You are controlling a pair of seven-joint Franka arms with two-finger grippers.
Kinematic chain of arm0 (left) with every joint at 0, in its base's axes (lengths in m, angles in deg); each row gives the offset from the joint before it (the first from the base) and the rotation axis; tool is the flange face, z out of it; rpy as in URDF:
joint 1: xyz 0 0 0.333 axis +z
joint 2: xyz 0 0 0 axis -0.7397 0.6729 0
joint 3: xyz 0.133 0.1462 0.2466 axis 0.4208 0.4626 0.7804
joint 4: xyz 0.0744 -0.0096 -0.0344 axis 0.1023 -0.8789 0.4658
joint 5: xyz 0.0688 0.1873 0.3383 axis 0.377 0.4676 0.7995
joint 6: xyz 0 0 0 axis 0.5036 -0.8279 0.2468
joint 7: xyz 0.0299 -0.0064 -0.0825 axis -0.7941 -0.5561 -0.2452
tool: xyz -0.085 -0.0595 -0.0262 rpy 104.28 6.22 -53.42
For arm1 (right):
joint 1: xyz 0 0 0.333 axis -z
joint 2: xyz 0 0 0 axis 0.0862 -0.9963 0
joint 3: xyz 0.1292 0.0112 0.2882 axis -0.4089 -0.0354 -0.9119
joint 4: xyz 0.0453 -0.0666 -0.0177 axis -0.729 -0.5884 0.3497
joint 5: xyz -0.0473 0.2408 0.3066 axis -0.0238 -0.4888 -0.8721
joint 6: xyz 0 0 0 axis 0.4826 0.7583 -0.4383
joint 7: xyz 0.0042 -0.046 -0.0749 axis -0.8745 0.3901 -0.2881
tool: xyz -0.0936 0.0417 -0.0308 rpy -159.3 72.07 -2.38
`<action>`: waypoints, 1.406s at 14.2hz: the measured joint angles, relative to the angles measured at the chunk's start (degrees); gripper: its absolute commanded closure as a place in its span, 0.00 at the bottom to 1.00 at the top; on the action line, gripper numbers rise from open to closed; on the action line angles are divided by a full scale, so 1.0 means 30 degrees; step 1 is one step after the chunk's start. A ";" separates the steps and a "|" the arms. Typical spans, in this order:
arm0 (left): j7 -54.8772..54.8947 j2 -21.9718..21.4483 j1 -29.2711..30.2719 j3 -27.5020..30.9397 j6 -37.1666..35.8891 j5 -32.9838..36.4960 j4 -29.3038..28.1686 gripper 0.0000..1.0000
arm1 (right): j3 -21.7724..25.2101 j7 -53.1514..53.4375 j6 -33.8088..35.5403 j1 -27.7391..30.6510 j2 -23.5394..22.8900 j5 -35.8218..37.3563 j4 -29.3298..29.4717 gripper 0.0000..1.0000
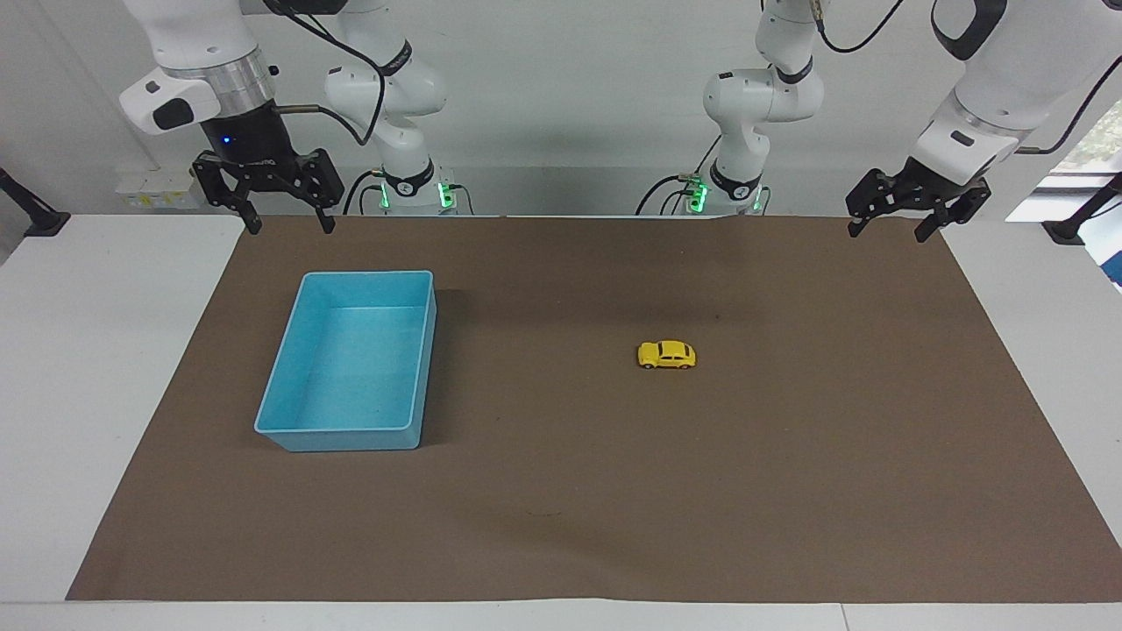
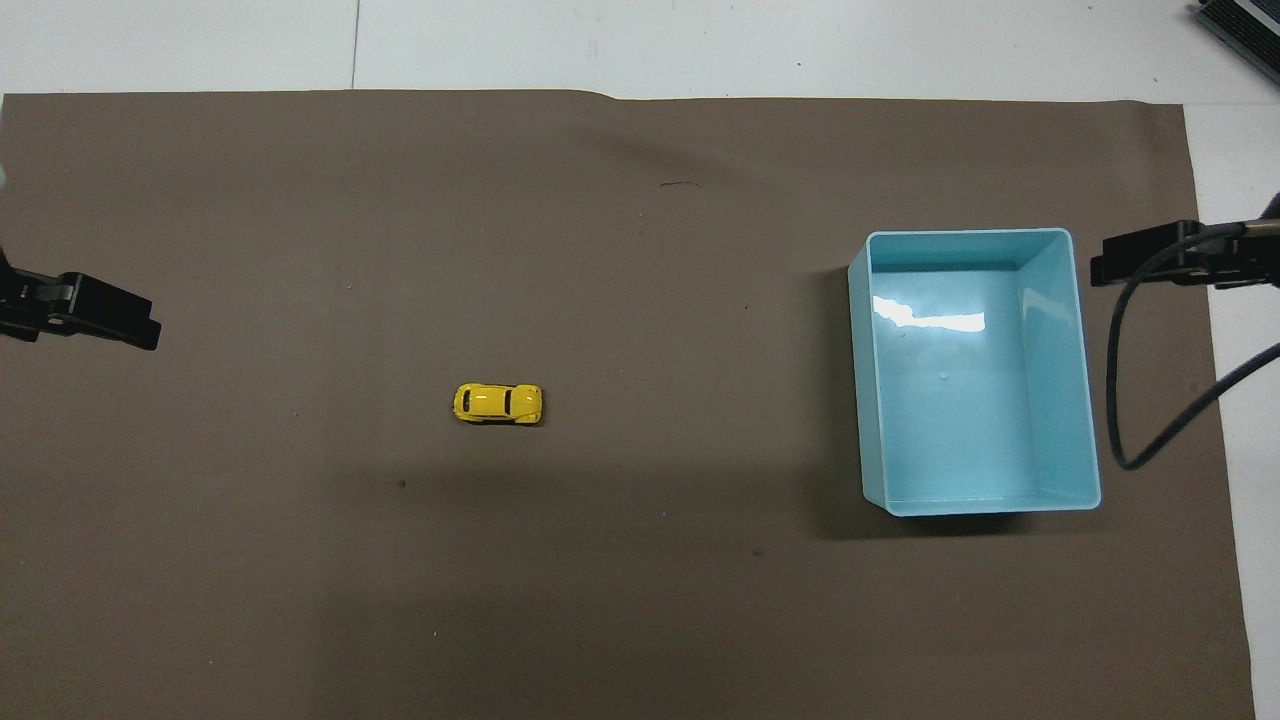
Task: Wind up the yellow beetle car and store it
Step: 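Move the left gripper over the yellow beetle car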
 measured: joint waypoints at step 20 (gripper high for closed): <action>1.6284 0.0535 -0.1262 -0.0410 0.3139 -0.0001 -0.2024 0.00 | 0.0000 0.0000 0.0000 0.0000 0.0000 0.0000 0.0000 0.00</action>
